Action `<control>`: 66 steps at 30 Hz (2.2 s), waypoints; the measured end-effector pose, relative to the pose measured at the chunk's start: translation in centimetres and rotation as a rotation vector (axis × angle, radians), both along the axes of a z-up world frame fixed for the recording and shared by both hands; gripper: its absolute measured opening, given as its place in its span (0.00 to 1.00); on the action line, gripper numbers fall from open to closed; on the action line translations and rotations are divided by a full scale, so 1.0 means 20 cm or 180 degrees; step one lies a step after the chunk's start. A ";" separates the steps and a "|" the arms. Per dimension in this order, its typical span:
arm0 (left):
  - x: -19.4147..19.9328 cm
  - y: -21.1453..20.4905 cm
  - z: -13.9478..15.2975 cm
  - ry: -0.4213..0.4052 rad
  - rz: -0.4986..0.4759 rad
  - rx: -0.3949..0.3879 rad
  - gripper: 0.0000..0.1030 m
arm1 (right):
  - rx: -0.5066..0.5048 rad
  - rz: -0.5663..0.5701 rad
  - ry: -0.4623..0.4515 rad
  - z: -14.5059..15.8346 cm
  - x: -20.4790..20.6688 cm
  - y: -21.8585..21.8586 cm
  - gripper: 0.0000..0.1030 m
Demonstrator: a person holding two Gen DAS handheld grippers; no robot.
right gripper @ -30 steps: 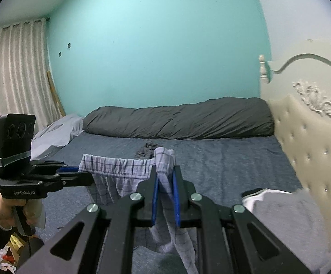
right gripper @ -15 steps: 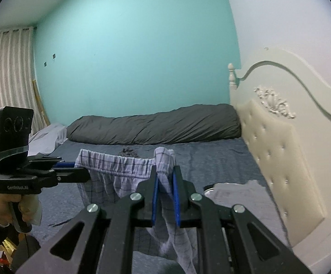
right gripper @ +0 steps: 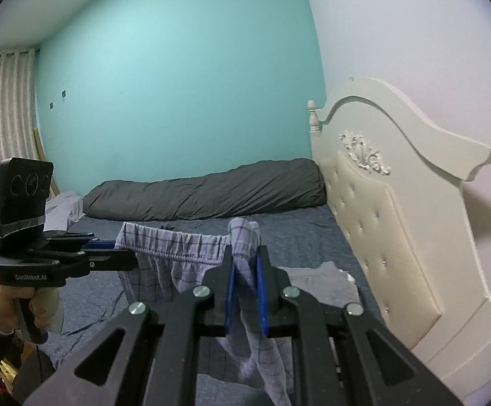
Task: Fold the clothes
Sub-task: 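Carry the held shorts with both grippers over the stack of folded clothes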
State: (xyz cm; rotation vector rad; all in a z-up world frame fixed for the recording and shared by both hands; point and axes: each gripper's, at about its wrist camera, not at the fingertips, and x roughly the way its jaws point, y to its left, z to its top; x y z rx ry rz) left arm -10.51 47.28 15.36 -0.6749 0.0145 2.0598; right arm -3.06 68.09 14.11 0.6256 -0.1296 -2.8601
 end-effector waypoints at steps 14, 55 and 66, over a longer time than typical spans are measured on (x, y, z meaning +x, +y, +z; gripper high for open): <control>-0.10 0.23 0.00 -0.0038 -0.0079 -0.0023 0.15 | -0.0012 -0.0168 -0.0066 0.00 -0.04 0.24 0.10; -1.02 0.51 -0.50 -0.0658 0.0104 -0.0270 0.15 | 0.0036 -0.0303 -0.0711 -0.40 -0.91 0.45 0.10; -1.22 0.56 -0.72 -0.0962 0.0157 -0.0301 0.15 | 0.0178 -0.0265 -0.1054 -0.59 -1.18 0.49 0.10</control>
